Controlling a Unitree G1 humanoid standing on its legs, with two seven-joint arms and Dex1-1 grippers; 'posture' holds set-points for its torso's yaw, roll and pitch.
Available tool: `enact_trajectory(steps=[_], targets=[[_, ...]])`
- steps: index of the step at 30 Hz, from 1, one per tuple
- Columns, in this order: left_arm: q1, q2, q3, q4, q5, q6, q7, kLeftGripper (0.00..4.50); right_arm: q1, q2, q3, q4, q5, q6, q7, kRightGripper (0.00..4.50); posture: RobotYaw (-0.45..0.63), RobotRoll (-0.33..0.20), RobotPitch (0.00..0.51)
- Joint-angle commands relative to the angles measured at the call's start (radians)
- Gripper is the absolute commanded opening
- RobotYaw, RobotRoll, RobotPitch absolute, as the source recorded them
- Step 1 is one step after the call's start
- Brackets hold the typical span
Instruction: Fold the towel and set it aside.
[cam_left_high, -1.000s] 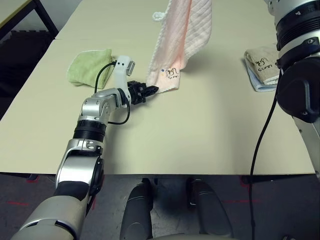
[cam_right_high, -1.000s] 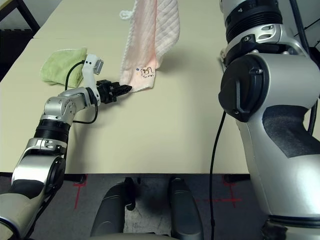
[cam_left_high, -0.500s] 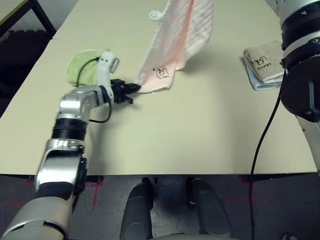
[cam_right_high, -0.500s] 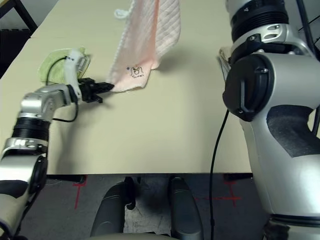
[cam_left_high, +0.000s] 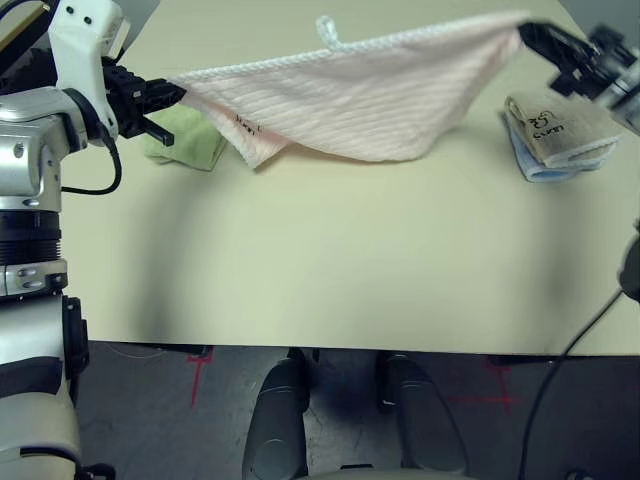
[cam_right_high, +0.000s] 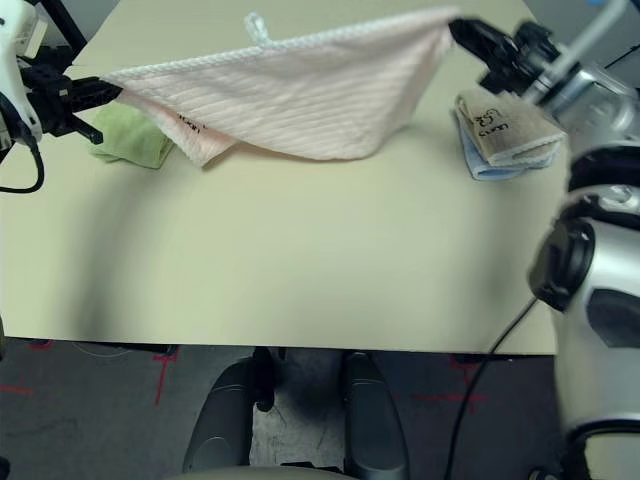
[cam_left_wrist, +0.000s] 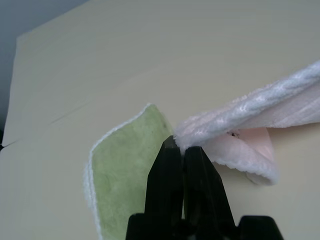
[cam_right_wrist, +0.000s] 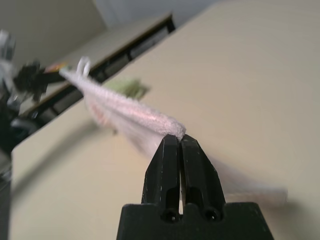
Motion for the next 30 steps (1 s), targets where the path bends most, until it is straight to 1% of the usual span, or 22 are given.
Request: enact_trajectory(steps=[1,3,6,7,8,10,11,12,13,15,17,18,20,22,23,24,25,26,28,30], targets=[[0.043,-0.020,0.049,0.000,-0.027,0.120,0.045,0.02,0.020,-0.010,0.031,-0.037,-0.046,-0.046,-0.056,0.00,-0.05,0.000,0.298],[0.037,-0.043,0.042,0.016,-0.010,0.109,0.081,0.02,0.002,0.022,0.034,-0.001,-0.084,-0.149,-0.157,0.00,-0.05,0.000,0.302],[-0.020,-0.109,0.058,0.131,0.040,-0.036,0.222,0.02,-0.067,0.085,0.016,0.116,-0.142,-0.367,-0.410,0.00,-0.06,0.000,0.308],[-0.046,-0.129,0.066,0.184,0.054,-0.114,0.272,0.02,-0.094,0.104,0.004,0.155,-0.152,-0.438,-0.490,0.00,-0.06,0.000,0.307],[-0.089,-0.150,0.075,0.263,0.072,-0.227,0.340,0.02,-0.134,0.128,-0.020,0.199,-0.154,-0.529,-0.601,0.00,-0.06,0.000,0.307],[-0.191,-0.182,0.101,0.417,0.092,-0.475,0.466,0.02,-0.210,0.161,-0.067,0.268,-0.142,-0.700,-0.766,0.00,-0.06,0.000,0.306],[-0.231,-0.189,0.108,0.472,0.096,-0.569,0.502,0.02,-0.237,0.170,-0.085,0.291,-0.134,-0.755,-0.810,0.00,-0.05,0.000,0.304],[-0.267,-0.193,0.121,0.515,0.093,-0.665,0.532,0.02,-0.259,0.176,-0.105,0.306,-0.118,-0.804,-0.820,0.00,-0.05,0.000,0.301],[-0.294,-0.195,0.130,0.552,0.085,-0.735,0.546,0.02,-0.273,0.180,-0.119,0.317,-0.107,-0.840,-0.819,0.00,-0.05,0.000,0.300],[-0.318,-0.193,0.137,0.597,0.073,-0.830,0.535,0.02,-0.284,0.187,-0.143,0.328,-0.081,-0.884,-0.761,0.00,-0.05,0.000,0.293],[-0.288,-0.172,0.110,0.607,0.084,-0.816,0.461,0.02,-0.271,0.189,-0.150,0.332,-0.061,-0.857,-0.669,0.00,-0.05,0.000,0.289],[-0.255,-0.159,0.098,0.595,0.081,-0.787,0.406,0.02,-0.257,0.186,-0.140,0.331,-0.064,-0.841,-0.616,0.00,-0.05,0.000,0.289],[-0.189,-0.127,0.045,0.552,0.097,-0.674,0.276,0.02,-0.233,0.175,-0.117,0.330,-0.079,-0.792,-0.535,0.00,-0.06,0.000,0.286],[-0.105,-0.086,0.006,0.477,0.103,-0.564,0.162,0.02,-0.191,0.158,-0.061,0.319,-0.122,-0.751,-0.405,0.00,-0.05,0.000,0.284],[-0.052,-0.056,-0.024,0.429,0.106,-0.501,0.081,0.02,-0.157,0.142,-0.008,0.307,-0.164,-0.745,-0.309,0.00,-0.05,0.000,0.284],[-0.016,-0.036,-0.044,0.393,0.108,-0.456,0.027,0.02,-0.134,0.131,0.028,0.298,-0.192,-0.743,-0.245,0.00,-0.05,0.000,0.284],[0.022,-0.005,-0.082,0.350,0.110,-0.398,-0.069,0.02,-0.111,0.117,0.067,0.293,-0.222,-0.725,-0.182,0.00,-0.06,0.000,0.283],[0.053,0.017,-0.109,0.309,0.112,-0.357,-0.131,0.02,-0.093,0.104,0.099,0.287,-0.245,-0.721,-0.129,0.00,-0.06,0.000,0.282],[0.082,0.040,-0.133,0.258,0.117,-0.304,-0.185,0.02,-0.071,0.086,0.139,0.279,-0.277,-0.727,-0.074,0.00,-0.06,0.000,0.282],[0.102,0.066,-0.166,0.237,0.141,-0.292,-0.245,0.02,-0.046,0.066,0.186,0.268,-0.317,-0.744,-0.007,0.00,-0.07,0.000,0.280]])
